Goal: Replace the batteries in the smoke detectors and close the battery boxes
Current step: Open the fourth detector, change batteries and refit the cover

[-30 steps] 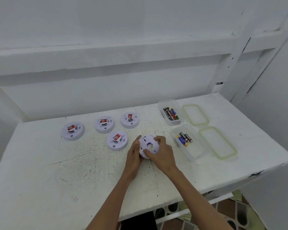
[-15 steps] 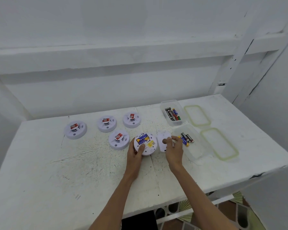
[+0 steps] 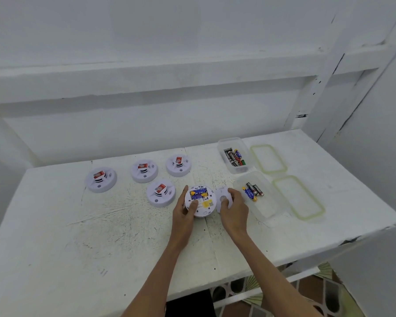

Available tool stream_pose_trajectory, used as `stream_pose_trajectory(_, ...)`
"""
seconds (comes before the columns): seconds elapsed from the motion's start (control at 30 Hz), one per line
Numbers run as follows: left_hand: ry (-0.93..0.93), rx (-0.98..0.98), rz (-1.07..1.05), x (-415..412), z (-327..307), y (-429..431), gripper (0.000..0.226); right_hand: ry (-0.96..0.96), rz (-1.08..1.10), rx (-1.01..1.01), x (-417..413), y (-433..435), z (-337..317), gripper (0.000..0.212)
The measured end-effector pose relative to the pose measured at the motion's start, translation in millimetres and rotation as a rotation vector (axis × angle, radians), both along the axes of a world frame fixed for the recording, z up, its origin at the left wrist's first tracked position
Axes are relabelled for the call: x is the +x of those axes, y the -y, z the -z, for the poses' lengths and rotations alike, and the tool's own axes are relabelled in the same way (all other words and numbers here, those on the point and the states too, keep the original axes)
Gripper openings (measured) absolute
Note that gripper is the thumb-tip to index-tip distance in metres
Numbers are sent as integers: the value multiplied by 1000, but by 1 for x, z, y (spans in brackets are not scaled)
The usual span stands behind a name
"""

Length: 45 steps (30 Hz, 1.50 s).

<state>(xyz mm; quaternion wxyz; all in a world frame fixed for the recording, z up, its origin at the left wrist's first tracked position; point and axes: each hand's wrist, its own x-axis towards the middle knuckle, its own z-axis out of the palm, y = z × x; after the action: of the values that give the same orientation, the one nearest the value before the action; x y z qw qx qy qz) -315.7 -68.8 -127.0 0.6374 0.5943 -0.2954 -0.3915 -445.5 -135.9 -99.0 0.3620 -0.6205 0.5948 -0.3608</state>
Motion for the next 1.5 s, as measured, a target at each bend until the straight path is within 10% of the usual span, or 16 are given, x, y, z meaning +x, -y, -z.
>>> stream_pose_trajectory(1.03,47,-33,98,4,-10,-7,53,-586,-291,-221,67,10,-28,30)
stream_pose_trajectory(1.5,74,-23,91,5,-5,-6,47,-462,-503,-520,38,14,-10,21)
